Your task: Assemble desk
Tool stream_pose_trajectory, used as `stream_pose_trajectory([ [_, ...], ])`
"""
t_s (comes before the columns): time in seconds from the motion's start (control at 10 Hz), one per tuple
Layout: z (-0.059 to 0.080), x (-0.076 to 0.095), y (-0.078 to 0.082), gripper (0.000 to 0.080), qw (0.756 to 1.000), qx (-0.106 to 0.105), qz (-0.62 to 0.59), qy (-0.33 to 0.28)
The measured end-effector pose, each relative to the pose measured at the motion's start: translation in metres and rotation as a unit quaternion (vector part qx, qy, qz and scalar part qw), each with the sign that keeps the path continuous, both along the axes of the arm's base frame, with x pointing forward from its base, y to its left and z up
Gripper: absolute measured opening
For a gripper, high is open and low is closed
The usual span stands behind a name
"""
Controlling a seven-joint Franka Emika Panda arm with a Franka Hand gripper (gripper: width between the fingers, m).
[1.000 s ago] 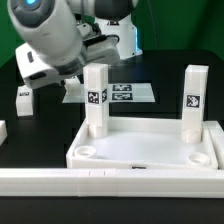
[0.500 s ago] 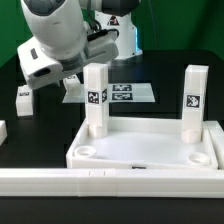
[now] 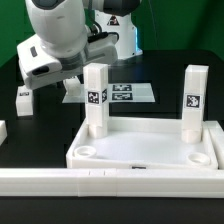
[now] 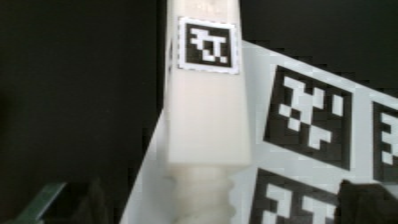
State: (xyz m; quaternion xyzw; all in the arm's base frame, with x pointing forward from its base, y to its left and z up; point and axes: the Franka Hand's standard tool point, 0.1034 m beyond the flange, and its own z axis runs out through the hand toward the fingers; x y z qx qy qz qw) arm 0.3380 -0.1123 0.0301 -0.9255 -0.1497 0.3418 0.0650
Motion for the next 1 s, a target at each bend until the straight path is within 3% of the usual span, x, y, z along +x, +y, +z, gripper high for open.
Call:
stream_pose_trajectory([
  [0.5, -0.017, -0.021, 0.001, 0.0649, 1.0, -0.003, 0.002, 0.012],
  [0.9, -0.022, -0.028, 0.0, 0.0634, 1.0, -0.003, 0.002, 0.02],
  [1.0, -0.022, -0.028, 0.0, 0.0461, 1.0, -0.003, 0.002, 0.02],
])
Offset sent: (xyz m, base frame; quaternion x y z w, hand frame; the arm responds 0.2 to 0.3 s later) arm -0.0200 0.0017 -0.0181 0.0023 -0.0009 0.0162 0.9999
